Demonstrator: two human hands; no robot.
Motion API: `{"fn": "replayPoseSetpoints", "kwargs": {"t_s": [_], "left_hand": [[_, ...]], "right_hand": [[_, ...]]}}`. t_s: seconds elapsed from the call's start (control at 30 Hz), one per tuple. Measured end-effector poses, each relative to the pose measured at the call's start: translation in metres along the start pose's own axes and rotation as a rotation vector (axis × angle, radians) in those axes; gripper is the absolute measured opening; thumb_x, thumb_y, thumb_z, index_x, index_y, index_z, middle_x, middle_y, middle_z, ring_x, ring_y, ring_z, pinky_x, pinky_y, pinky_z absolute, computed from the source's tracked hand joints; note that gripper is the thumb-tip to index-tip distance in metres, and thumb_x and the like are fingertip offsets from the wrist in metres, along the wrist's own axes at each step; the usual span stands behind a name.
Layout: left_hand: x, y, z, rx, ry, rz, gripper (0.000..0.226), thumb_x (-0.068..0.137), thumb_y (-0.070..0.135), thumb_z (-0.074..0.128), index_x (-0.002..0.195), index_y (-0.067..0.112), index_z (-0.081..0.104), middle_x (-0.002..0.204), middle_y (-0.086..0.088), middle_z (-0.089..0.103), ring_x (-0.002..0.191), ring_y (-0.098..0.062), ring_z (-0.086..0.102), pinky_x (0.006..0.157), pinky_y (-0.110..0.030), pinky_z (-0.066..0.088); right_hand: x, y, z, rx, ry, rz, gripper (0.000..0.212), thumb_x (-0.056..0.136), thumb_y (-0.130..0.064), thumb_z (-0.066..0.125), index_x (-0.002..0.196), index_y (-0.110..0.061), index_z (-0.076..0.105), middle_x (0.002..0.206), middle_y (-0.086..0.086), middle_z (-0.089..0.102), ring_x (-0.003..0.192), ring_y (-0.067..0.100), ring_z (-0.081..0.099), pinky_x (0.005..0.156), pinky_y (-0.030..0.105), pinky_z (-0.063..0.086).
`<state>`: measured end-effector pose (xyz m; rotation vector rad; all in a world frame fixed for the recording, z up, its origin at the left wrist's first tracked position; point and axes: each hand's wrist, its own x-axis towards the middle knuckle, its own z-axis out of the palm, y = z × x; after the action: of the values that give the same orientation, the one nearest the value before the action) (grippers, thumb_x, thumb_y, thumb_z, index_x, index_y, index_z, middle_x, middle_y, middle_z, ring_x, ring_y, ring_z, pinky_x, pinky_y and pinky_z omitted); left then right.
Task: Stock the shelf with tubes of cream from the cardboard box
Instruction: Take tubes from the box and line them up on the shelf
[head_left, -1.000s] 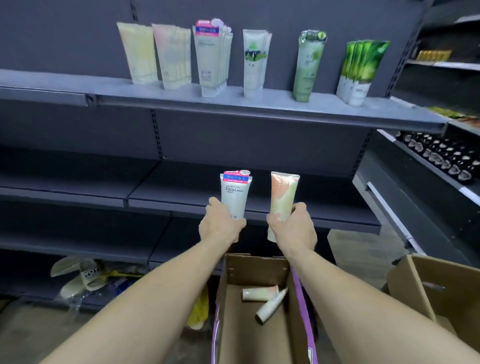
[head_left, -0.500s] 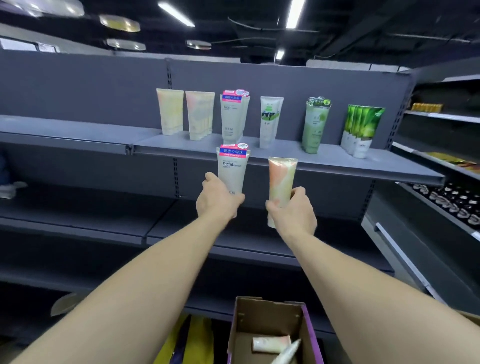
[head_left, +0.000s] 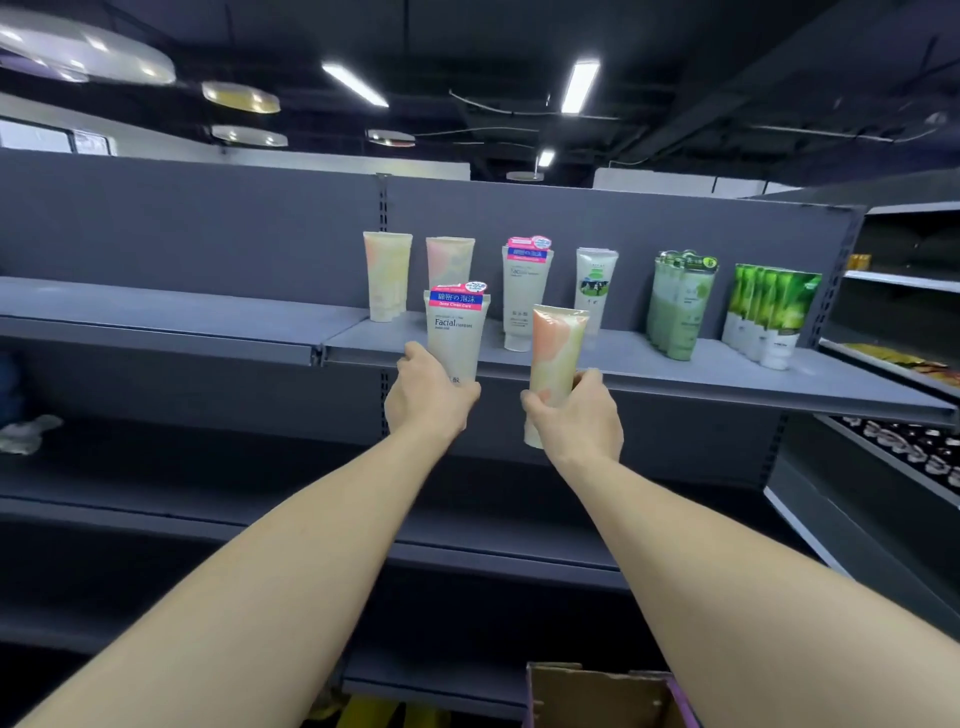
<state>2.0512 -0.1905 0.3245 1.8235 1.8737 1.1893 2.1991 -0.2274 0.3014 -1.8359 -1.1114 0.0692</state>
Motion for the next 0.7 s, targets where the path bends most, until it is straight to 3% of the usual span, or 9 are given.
{"fn": "replayPoseSetpoints", "kwargs": {"t_s": [0.1,0.33,0.7], "left_hand": [[0.025,-0.022,-0.016,-0.004,0.009,0.006,0.048,0.08,0.035,0.071,0.105,0.012,0.036,0.107,-0.006,0.055,0.067,-0.021,0.052,0.051,-0.029,0.034],[0.082,-0.067,-0.047,-0.042,0.046,0.018,0.056,0.079,0.039,0.073,0.115,0.011,0.041,0.112,-0.005,0.058,0.095,-0.026,0.062,0.063,-0.034,0.041],[0.148,-0.08,-0.06,-0.056,0.119,0.025,0.056,0.079,0.042,0.074,0.114,0.013,0.043,0.11,-0.003,0.057,0.094,-0.026,0.062,0.062,-0.034,0.04]], "right_hand": [[0.0,-0.025,0.026,0.014,0.002,0.003,0.047,0.077,-0.051,0.067,0.105,-0.02,0.045,0.1,-0.002,0.06,0.086,0.021,0.061,0.074,0.039,0.053],[0.002,-0.084,0.081,0.057,0.009,-0.024,0.044,0.079,-0.05,0.066,0.104,-0.02,0.045,0.1,-0.003,0.059,0.084,0.02,0.06,0.072,0.038,0.053],[0.042,-0.133,0.137,0.065,0.019,-0.087,0.049,0.079,-0.052,0.069,0.107,-0.023,0.042,0.105,-0.001,0.058,0.09,0.02,0.06,0.078,0.044,0.056]]}}
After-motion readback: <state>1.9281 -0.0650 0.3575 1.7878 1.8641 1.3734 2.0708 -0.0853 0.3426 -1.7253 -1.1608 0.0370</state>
